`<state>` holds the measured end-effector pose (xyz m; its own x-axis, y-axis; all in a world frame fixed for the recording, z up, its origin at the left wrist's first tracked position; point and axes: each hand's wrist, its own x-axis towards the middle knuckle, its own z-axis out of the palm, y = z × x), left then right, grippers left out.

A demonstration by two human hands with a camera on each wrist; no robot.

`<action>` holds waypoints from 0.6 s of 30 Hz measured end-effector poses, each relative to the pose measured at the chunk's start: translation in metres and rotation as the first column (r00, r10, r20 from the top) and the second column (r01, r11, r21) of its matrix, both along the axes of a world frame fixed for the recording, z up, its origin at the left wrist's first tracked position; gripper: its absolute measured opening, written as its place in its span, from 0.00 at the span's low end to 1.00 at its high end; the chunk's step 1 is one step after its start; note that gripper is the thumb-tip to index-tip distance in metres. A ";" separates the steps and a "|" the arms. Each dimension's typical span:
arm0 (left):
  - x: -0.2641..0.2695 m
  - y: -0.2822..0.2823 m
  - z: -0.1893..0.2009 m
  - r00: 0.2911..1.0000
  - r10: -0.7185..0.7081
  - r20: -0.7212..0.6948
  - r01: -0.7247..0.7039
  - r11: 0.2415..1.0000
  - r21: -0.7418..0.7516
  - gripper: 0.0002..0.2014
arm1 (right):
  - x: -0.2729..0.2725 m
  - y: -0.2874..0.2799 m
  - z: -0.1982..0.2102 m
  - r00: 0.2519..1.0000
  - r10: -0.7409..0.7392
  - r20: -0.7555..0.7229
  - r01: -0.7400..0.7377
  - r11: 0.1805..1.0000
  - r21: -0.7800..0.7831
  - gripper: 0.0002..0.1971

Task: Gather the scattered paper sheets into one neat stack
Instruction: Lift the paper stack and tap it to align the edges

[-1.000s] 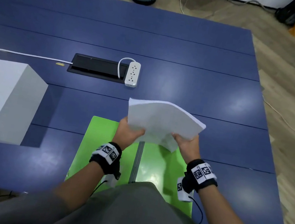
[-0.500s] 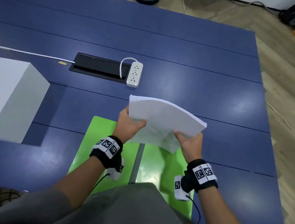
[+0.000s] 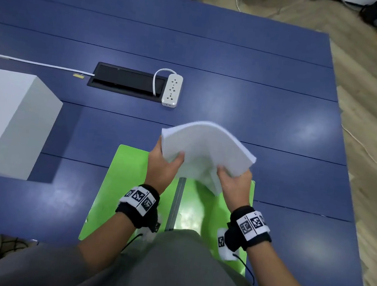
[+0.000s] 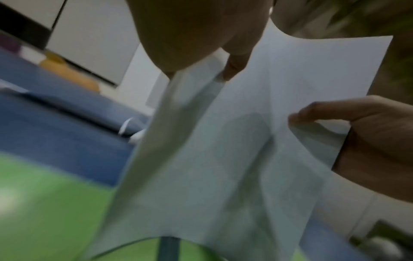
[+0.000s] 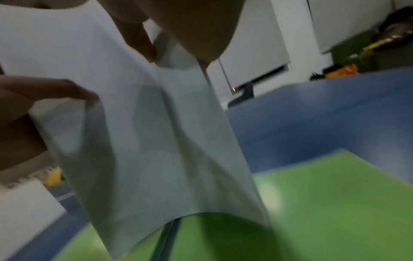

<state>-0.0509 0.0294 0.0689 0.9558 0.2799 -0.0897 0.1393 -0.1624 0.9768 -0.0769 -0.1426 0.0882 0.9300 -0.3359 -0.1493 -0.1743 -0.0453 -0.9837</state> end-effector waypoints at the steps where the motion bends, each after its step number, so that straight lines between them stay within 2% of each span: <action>1: -0.005 0.006 -0.018 0.996 -0.058 -0.069 0.060 0.998 0.034 0.18 | -0.003 -0.002 -0.011 0.996 0.046 -0.075 -0.047 0.999 -0.013 0.13; 4: -0.017 0.017 -0.055 0.972 -0.120 -0.201 0.141 0.985 0.095 0.18 | -0.008 -0.003 -0.034 0.978 0.090 -0.189 -0.092 0.996 -0.004 0.14; 7: -0.018 0.019 -0.068 0.961 -0.134 -0.243 0.173 0.974 0.148 0.14 | -0.005 -0.003 -0.045 0.970 0.065 -0.234 -0.069 0.998 -0.011 0.08; 11: -0.013 0.023 -0.064 0.970 -0.184 -0.158 0.214 0.955 0.205 0.10 | -0.002 -0.005 -0.035 0.981 0.050 -0.189 -0.049 0.999 0.009 0.07; 14: -0.012 0.018 -0.055 0.981 -0.185 -0.057 0.193 0.951 0.241 0.13 | -0.004 -0.004 -0.025 0.994 0.018 -0.106 -0.020 1.000 -0.015 0.05; 16: -0.010 0.011 -0.050 0.984 -0.172 -0.042 0.177 0.958 0.225 0.15 | -0.005 0.001 -0.019 0.998 -0.007 -0.059 0.007 1.000 -0.001 0.04; 18: -0.011 0.008 -0.050 0.987 -0.153 -0.046 0.159 0.967 0.200 0.16 | -0.005 0.004 -0.015 1.000 -0.022 -0.017 0.022 1.000 0.016 0.09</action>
<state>-0.0622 0.0379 0.0191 0.9868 0.1428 -0.0760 0.1255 -0.3786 0.9170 -0.0819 -0.1385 0.0728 0.9198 -0.3536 -0.1701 -0.1911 -0.0250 -0.9813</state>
